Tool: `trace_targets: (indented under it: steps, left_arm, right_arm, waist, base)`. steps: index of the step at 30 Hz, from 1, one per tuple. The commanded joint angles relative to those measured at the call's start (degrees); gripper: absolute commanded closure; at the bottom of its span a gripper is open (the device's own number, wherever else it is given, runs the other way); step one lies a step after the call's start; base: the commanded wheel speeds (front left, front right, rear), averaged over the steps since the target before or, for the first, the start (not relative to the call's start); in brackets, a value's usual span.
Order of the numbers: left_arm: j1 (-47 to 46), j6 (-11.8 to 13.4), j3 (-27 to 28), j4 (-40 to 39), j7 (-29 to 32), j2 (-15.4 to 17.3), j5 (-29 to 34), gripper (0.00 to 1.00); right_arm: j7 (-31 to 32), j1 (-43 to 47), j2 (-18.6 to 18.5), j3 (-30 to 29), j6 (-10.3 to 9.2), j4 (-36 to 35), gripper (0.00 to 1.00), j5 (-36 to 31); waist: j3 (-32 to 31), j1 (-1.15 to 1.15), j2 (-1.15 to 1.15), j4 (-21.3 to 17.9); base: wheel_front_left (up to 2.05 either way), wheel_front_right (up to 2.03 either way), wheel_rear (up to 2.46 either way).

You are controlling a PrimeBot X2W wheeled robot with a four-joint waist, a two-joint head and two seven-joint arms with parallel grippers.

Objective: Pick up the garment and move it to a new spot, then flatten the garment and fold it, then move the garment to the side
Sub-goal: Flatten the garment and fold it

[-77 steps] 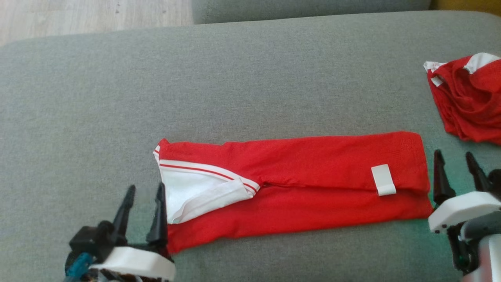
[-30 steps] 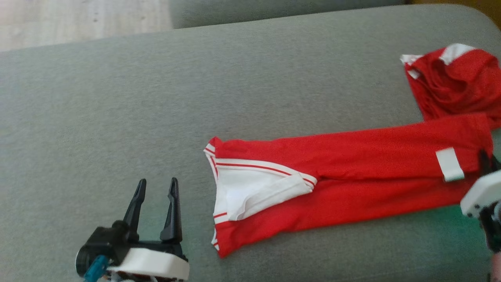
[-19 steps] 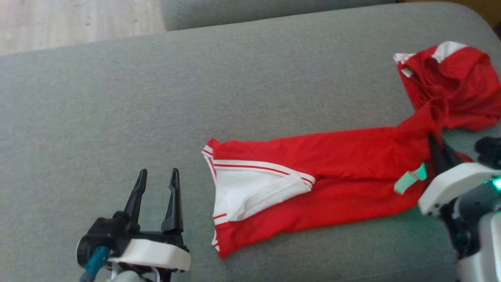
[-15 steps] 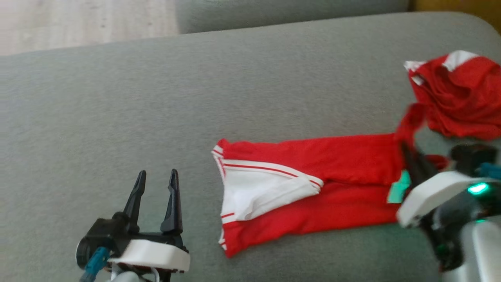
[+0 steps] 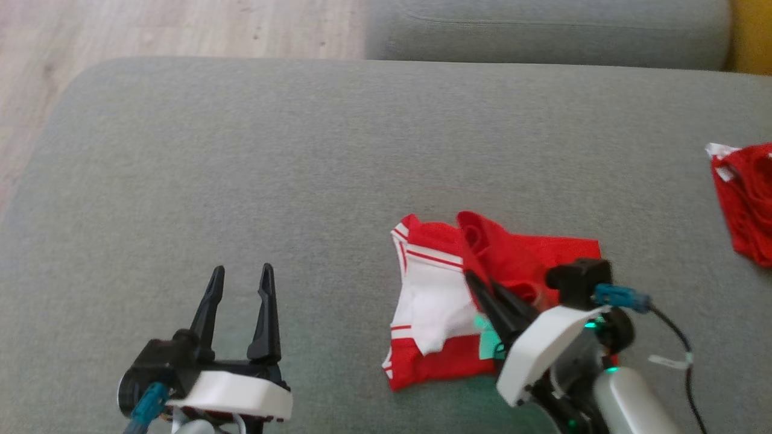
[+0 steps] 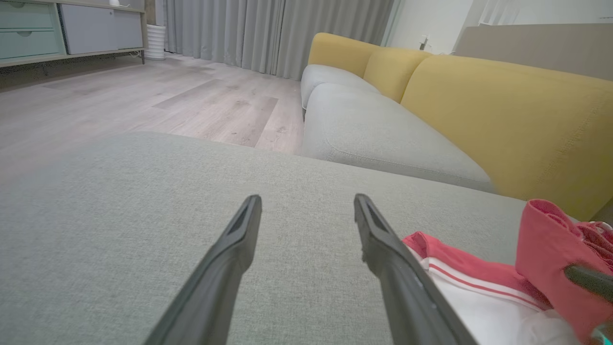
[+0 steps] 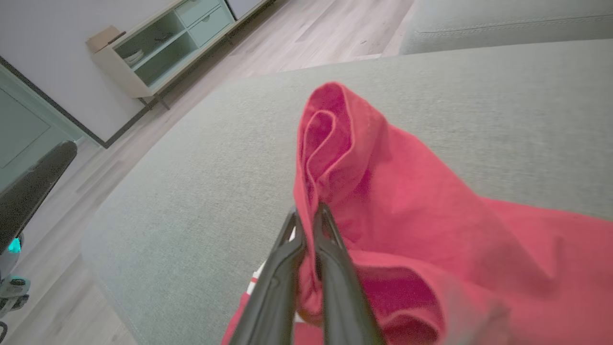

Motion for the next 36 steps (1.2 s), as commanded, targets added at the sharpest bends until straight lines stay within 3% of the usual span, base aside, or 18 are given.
trace_targets:
  steps: [1, 9, 10, 11, 12, 13, 23, 36]
  left_arm:
    - [-1.2, -0.1, 2.3, -1.3, -0.7, 0.5, -0.4, 0.0]
    - [-1.4, -0.3, 2.1, -0.8, -0.9, -0.2, -0.4, 0.0]
    - [-1.4, -0.3, 2.0, -0.7, -0.9, -0.3, -0.4, 0.0]
    - [-1.4, -0.4, 2.0, -0.6, -1.0, -0.4, -0.4, 0.0]
    - [-1.4, -0.5, 1.9, -0.4, -1.0, -0.6, -0.5, 0.0]
    - [-1.5, -0.6, 1.8, -0.3, -1.0, -0.7, -0.5, 0.0]
    - [-1.6, -0.8, 1.3, 0.0, -1.2, -1.3, -0.3, 0.0]
    - [-1.7, -0.5, 0.4, -0.4, -1.0, -1.4, 0.0, 0.0]
  right_arm:
    - [-1.4, -3.6, 0.5, 2.3, -0.04, -0.8, 1.0, 1.2]
    - [-6.4, -9.5, 0.5, 6.0, -0.04, 9.7, 1.0, 4.9]
    - [-7.1, -10.2, 0.5, 6.5, -0.04, 11.1, 0.93, 5.7]
    - [-7.6, -10.9, 0.5, 7.1, -0.04, 12.5, 0.75, 6.4]
    - [-8.1, -11.7, 0.5, 8.0, -0.04, 13.6, 0.23, 7.0]
    - [-8.9, -12.4, 0.5, 8.7, -0.04, 14.5, 0.0, 8.1]
    - [-14.9, -17.2, 0.5, 10.6, -0.04, 15.8, 0.0, 11.9]
    - [-21.3, -13.9, 0.5, -6.0, -0.04, 10.3, 0.0, -10.5]
  waist:
    - [0.0, 0.0, 0.0, 1.1]
    - [0.5, 0.0, 0.0, 2.4]
    - [0.6, 0.0, 0.0, 2.4]
    - [0.7, 0.0, 0.0, 2.4]
    - [0.8, 0.0, 0.0, 2.3]
    - [0.8, 0.0, 0.0, 2.3]
    - [1.0, 0.0, 0.0, 0.8]
    - [0.7, 0.0, 0.0, -1.1]
  base:
    - [0.0, 0.0, 0.0]
    - [0.0, 0.0, 0.0]
    - [0.0, 0.0, 0.0]
    - [0.0, 0.0, 0.0]
    - [0.0, 0.0, 0.0]
    - [0.0, 0.0, 0.0]
    - [0.0, 0.0, 0.0]
    - [0.0, 0.0, 0.0]
